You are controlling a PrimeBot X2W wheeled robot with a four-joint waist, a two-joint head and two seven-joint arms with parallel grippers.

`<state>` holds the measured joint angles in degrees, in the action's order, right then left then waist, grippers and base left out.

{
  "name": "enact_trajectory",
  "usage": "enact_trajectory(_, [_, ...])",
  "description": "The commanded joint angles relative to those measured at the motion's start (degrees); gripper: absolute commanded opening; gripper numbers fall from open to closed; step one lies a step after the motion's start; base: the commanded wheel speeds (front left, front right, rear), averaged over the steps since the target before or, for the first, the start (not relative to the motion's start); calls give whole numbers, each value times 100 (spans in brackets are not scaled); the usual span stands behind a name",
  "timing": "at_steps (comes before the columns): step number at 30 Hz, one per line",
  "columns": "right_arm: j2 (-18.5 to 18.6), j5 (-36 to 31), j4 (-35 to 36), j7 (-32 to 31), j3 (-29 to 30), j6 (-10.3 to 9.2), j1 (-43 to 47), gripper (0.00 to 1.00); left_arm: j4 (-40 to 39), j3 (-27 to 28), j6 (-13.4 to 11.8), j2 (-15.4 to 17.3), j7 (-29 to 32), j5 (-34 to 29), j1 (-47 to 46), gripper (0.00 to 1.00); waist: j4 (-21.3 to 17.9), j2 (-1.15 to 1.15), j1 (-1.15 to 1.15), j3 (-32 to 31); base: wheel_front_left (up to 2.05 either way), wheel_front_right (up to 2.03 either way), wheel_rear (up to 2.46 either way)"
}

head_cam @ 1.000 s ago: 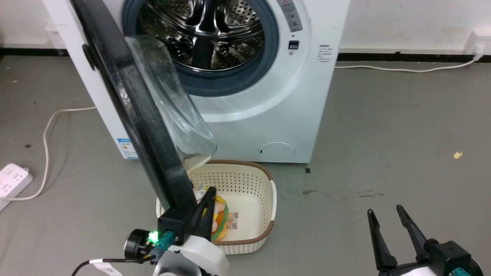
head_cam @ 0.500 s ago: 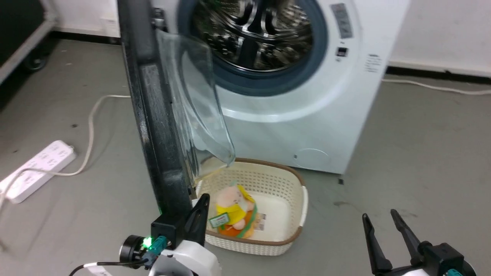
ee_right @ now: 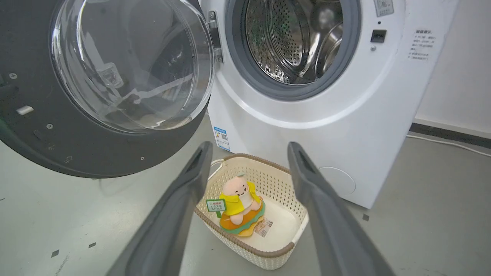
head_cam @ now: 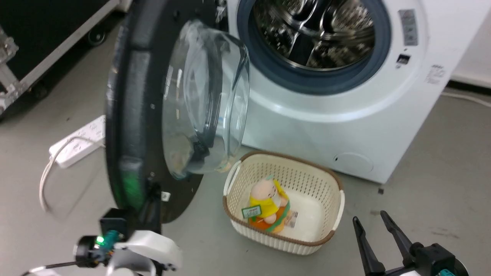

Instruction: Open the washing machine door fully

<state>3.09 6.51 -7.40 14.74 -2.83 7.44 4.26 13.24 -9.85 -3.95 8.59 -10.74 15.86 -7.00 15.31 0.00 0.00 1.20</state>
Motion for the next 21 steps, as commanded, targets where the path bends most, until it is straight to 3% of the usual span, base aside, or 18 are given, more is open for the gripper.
enact_trajectory(1, [-21, -69, -30, 26, -22, 5, -67, 100, -35, 110, -56, 82, -64, 45, -108, 0, 123, 0, 0, 219, 0, 0, 0])
enact_trajectory(8, [16, -269, 90, -78, -70, 5, -309, 100, -11, 593, -77, 426, -112, 293, -440, 0, 168, 0, 0, 818, 0, 0, 0])
enact_trajectory(18, [313, -306, 483, -334, -29, 5, -536, 100, 672, 1306, 35, 1177, -222, 587, -1140, 0, 126, 0, 0, 1547, 0, 0, 0])
enact_trajectory(21, [435, -332, 693, -439, -17, 5, -609, 100, 1053, 1530, 104, 1562, -305, 593, -1550, 0, 69, 0, 0, 1871, 0, 0, 0])
